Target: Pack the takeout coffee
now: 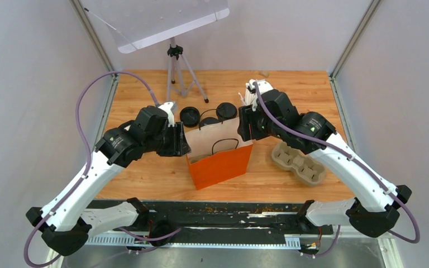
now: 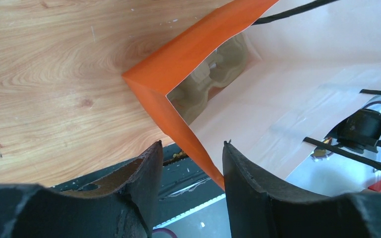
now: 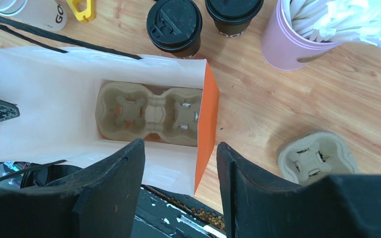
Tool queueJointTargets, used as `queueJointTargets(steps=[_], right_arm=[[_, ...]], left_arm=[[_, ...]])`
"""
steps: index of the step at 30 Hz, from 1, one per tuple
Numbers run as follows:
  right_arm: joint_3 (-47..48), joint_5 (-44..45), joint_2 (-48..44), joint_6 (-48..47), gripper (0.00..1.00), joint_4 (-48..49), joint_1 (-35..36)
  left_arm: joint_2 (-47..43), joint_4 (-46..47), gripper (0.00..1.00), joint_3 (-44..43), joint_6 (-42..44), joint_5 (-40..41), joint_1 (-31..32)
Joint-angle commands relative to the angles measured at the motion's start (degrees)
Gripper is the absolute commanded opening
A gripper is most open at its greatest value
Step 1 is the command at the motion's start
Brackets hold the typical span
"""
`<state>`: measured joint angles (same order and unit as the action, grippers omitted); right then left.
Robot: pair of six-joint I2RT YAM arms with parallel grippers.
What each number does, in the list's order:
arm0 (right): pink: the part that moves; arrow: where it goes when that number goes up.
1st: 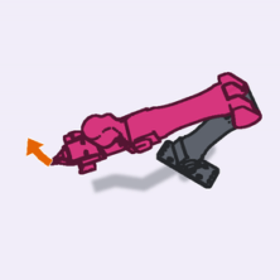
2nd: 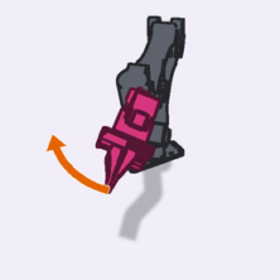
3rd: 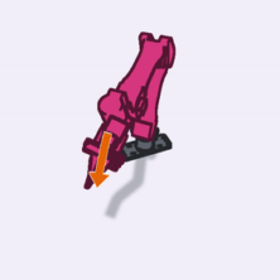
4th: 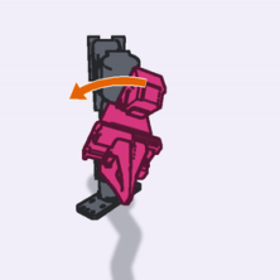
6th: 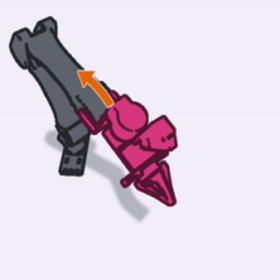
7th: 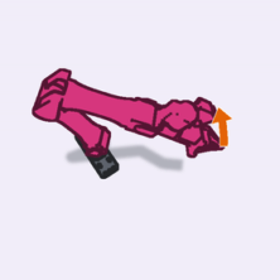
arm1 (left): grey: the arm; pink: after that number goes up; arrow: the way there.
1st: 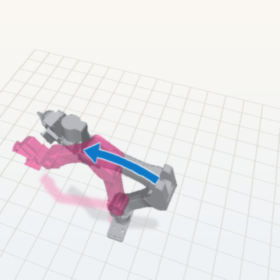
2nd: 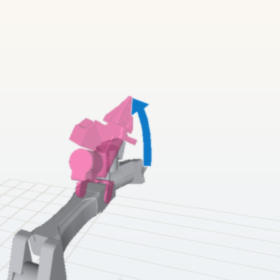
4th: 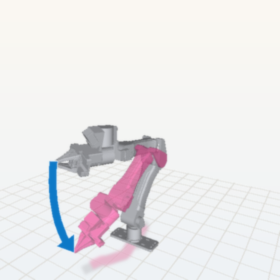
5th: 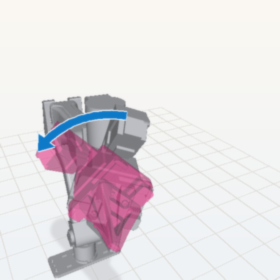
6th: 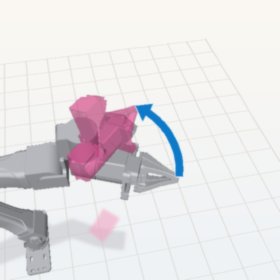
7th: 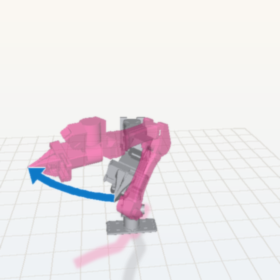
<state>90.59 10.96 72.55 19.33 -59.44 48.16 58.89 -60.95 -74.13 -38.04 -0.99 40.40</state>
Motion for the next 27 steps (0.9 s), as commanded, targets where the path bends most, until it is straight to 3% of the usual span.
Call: queueJointTargets(steps=[1, 9, 15, 18, 27], right_arm=[[-1.54, -0.43, -0.75, -0.68, 0.55, 0.05, -0.44], [-4.22, -0.54, -2.67, -1.78, 0.56, 2.11, -1.32], [-3.85, -1.69, -3.93, -0.4, 0.57, 3.15, -3.73], [-3.07, -0.32, -4.46, -0.59, 0.62, 5.01, -3.85], [-6.72, 0.23, -2.85, -1.13, 0.67, 11.36, -5.83]], left_arm=[[1.06, -1.33, 0.56, -1.87, 2.56, 0.83, -0.24], [2.98, -0.34, 0.56, -1.88, 1.03, 3.41, -0.24], [2.52, -8.5, 0.25, -5.84, 0.77, 4.87, -0.24], [0.99, -11.21, 0.15, -6.28, -0.19, 4.24, -0.24], [0.58, -19.37, 0.1, -6.53, 1.75, 7.67, -0.77]])
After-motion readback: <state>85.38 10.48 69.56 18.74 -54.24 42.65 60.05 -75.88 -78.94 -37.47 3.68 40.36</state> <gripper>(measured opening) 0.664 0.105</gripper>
